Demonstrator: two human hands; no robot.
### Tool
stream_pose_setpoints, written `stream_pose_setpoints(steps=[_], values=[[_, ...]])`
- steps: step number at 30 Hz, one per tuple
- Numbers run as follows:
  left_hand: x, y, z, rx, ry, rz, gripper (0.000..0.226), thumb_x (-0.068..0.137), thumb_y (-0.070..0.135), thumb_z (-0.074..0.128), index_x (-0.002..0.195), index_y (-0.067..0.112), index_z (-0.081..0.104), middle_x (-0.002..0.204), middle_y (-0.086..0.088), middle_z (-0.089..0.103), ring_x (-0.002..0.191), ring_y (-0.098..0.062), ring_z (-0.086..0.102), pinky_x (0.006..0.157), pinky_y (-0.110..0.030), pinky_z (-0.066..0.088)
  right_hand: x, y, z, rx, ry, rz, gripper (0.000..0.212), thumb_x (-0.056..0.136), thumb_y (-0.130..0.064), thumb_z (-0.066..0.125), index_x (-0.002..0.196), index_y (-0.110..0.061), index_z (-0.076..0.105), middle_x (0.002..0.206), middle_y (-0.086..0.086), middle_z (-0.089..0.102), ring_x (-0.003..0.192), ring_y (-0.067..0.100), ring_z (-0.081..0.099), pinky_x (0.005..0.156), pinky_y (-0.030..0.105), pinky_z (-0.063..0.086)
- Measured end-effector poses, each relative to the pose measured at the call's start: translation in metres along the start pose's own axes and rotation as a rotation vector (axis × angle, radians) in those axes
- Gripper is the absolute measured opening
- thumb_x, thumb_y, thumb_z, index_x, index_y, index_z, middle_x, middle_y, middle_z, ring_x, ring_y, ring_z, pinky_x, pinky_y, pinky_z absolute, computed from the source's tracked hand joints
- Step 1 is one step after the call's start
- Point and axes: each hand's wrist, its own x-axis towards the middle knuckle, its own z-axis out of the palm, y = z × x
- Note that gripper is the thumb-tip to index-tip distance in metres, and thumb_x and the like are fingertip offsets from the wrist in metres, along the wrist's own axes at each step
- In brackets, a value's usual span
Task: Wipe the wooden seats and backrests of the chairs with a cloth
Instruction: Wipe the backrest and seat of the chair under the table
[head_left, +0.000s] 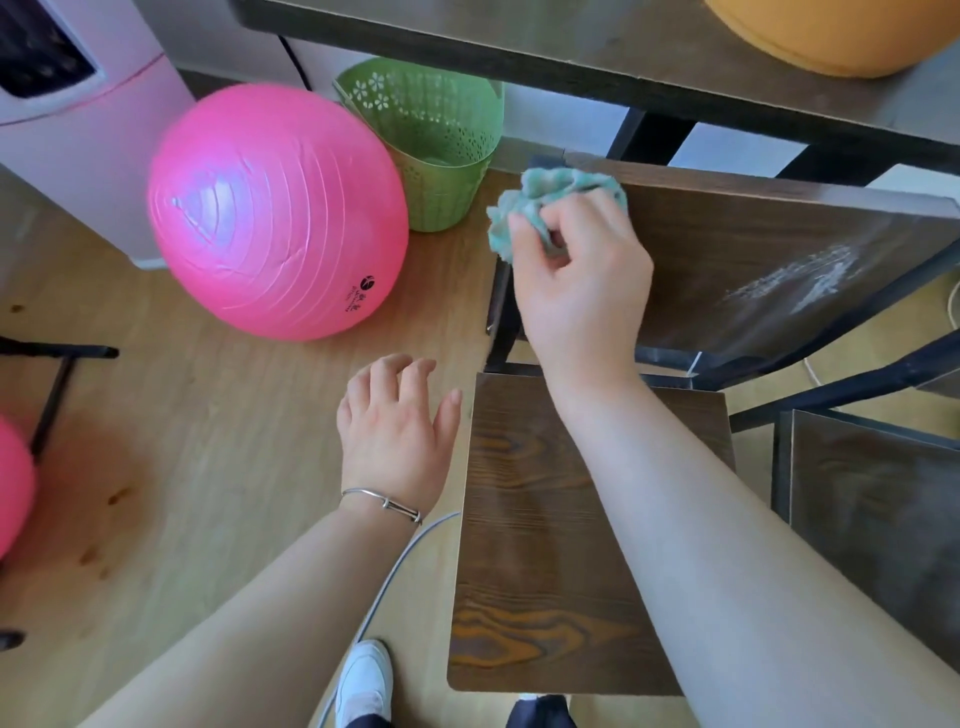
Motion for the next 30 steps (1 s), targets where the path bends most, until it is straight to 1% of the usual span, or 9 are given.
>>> stream_pose_setpoints(steps=[4, 9, 12, 15, 18, 20, 26, 28, 30], values=[[0.003, -0.013, -0.001, 0.004, -0.005, 0.006, 0.051, 0.091, 0.053, 0.035, 0.123, 0.020, 0.057, 0.125, -0.005, 0.052, 0.116, -0.031, 0.042, 0.095, -0.048, 0.038, -0.039, 0.016, 0.013, -0.077, -0.114, 0.066, 0.025, 0.090, -0.019, 0.065, 0.069, -0.009, 0.054, 0.077, 0.003, 0.056, 0.071, 0.008, 0.048, 0.064, 0.013, 0.034], [-0.001, -0.034, 0.004, 0.022, -0.053, -0.015, 0.052, 0.092, 0.054, 0.034, 0.125, 0.021, 0.055, 0.127, -0.004, 0.051, 0.119, -0.031, 0.041, 0.098, -0.048, 0.036, -0.107, 0.055, 0.049, -0.180, -0.313, 0.269, 0.024, 0.089, -0.022, 0.065, 0.071, -0.007, 0.057, 0.080, 0.004, 0.057, 0.071, 0.021, 0.056, 0.060, 0.038, 0.051], [-0.004, -0.039, 0.005, 0.032, -0.075, -0.020, 0.053, 0.092, 0.055, 0.032, 0.125, 0.021, 0.055, 0.127, -0.004, 0.050, 0.119, -0.032, 0.040, 0.099, -0.049, 0.036, -0.122, 0.072, 0.057, -0.266, -0.410, 0.318, 0.019, 0.089, -0.023, 0.065, 0.078, -0.008, 0.063, 0.088, 0.004, 0.060, 0.078, 0.022, 0.059, 0.063, 0.035, 0.052], [-0.007, -0.033, 0.003, 0.026, -0.093, -0.016, 0.048, 0.093, 0.051, 0.038, 0.126, 0.020, 0.055, 0.128, -0.004, 0.050, 0.120, -0.031, 0.040, 0.100, -0.048, 0.035, -0.122, 0.082, 0.047, -0.266, -0.439, 0.314, 0.018, 0.088, -0.022, 0.065, 0.078, -0.008, 0.063, 0.087, 0.004, 0.059, 0.075, 0.023, 0.057, 0.059, 0.026, 0.039], [-0.014, -0.022, 0.001, 0.015, -0.087, 0.010, 0.049, 0.093, 0.052, 0.036, 0.125, 0.021, 0.056, 0.127, -0.004, 0.051, 0.118, -0.031, 0.041, 0.098, -0.049, 0.037, -0.125, 0.071, 0.021, -0.155, -0.476, 0.272, 0.017, 0.088, -0.022, 0.066, 0.077, -0.010, 0.063, 0.084, 0.000, 0.058, 0.073, 0.017, 0.056, 0.060, 0.030, 0.047], [-0.018, -0.013, 0.000, 0.014, -0.089, 0.028, 0.049, 0.092, 0.053, 0.035, 0.124, 0.021, 0.056, 0.126, -0.004, 0.052, 0.117, -0.030, 0.042, 0.097, -0.049, 0.038, -0.129, 0.055, -0.006, -0.090, -0.432, 0.311, 0.017, 0.087, -0.024, 0.069, 0.077, -0.012, 0.064, 0.084, -0.003, 0.060, 0.074, 0.013, 0.058, 0.061, 0.032, 0.053], [-0.027, 0.006, -0.004, 0.003, -0.091, 0.058, 0.053, 0.091, 0.054, 0.031, 0.124, 0.021, 0.057, 0.127, -0.004, 0.051, 0.118, -0.032, 0.041, 0.096, -0.049, 0.040, -0.098, 0.018, -0.081, 0.014, -0.163, 0.347, 0.019, 0.089, -0.029, 0.068, 0.085, -0.010, 0.067, 0.090, -0.006, 0.063, 0.084, 0.005, 0.063, 0.063, 0.016, 0.053], [-0.029, 0.010, -0.005, 0.019, -0.097, 0.070, 0.055, 0.091, 0.055, 0.030, 0.125, 0.021, 0.056, 0.127, -0.004, 0.051, 0.119, -0.032, 0.041, 0.096, -0.049, 0.040, -0.072, 0.011, -0.094, 0.021, -0.073, 0.319, 0.024, 0.091, -0.032, 0.065, 0.087, -0.009, 0.066, 0.094, -0.006, 0.062, 0.089, 0.002, 0.063, 0.065, 0.009, 0.049], [-0.029, 0.013, -0.005, 0.028, -0.099, 0.077, 0.055, 0.091, 0.055, 0.030, 0.125, 0.020, 0.056, 0.127, -0.005, 0.051, 0.118, -0.032, 0.041, 0.095, -0.050, 0.041, -0.046, 0.011, -0.098, 0.023, -0.003, 0.247, 0.024, 0.093, -0.032, 0.064, 0.089, -0.008, 0.066, 0.097, -0.007, 0.060, 0.093, 0.002, 0.063, 0.067, 0.009, 0.049]])
